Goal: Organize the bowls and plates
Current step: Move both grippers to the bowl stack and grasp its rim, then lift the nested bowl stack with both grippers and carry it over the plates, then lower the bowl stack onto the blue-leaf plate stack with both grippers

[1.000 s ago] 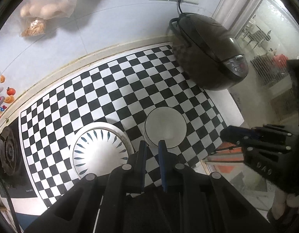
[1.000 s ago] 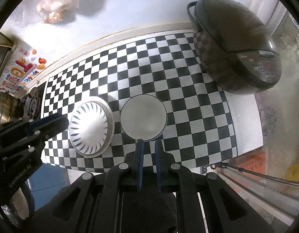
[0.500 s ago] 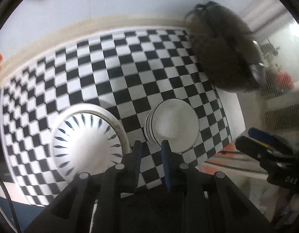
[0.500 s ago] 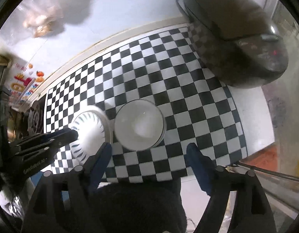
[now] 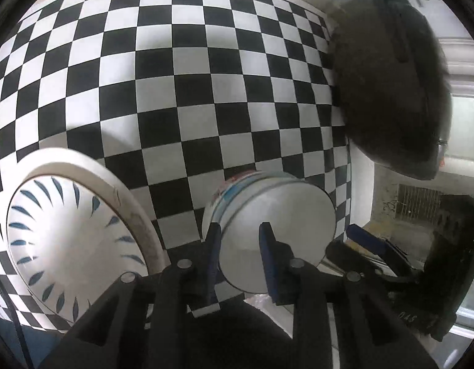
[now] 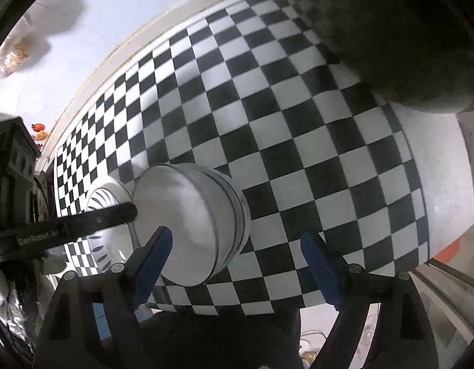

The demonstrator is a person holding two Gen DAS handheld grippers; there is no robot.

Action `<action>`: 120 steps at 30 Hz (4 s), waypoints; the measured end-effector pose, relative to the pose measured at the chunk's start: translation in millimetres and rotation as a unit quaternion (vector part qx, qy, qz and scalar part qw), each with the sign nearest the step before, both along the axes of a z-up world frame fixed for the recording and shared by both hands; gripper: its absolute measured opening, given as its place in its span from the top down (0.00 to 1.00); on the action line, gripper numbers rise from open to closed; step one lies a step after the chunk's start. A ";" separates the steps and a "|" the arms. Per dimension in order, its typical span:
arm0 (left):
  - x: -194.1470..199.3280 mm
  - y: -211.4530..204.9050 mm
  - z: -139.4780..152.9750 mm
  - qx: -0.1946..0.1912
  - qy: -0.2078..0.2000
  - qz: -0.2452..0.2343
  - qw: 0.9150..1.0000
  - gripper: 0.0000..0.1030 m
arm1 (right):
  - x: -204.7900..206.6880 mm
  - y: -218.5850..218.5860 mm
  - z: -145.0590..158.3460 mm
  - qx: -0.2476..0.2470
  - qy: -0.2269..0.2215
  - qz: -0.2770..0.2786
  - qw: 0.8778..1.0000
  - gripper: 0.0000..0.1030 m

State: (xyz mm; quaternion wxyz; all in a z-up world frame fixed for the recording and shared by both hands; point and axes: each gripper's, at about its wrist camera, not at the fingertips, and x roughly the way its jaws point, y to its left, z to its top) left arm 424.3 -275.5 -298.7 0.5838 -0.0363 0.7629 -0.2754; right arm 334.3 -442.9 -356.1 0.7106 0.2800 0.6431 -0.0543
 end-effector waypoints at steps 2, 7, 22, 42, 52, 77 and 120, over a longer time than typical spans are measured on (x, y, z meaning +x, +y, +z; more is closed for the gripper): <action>2.4 -1.7 -6.3 0.013 -0.002 -0.007 1.000 0.77 | 5.3 1.4 -9.7 0.007 0.007 0.003 1.000 0.15; 1.3 -5.6 -25.3 0.024 0.016 -0.023 0.999 0.77 | 17.4 4.8 -32.6 0.025 0.021 0.011 0.999 0.15; 1.9 -10.9 -61.7 0.039 0.054 -0.047 0.997 0.73 | 43.3 20.6 -94.9 0.100 0.060 0.016 0.993 0.15; -0.7 -1.1 -65.6 -0.006 0.064 -0.037 0.997 0.69 | 47.5 26.3 -112.3 0.144 0.050 0.008 0.988 0.35; -5.3 5.4 -58.6 -0.002 0.041 -0.022 0.999 0.69 | 39.8 35.7 -120.3 0.175 0.052 -0.007 0.983 0.39; 4.3 31.2 -18.6 -0.011 0.001 0.013 1.000 0.69 | 63.6 50.4 -72.7 0.171 0.014 0.019 0.985 0.44; 12.0 214.3 -13.2 0.031 -0.010 0.153 0.988 0.69 | 123.8 237.4 -62.1 0.159 0.025 0.183 0.970 0.46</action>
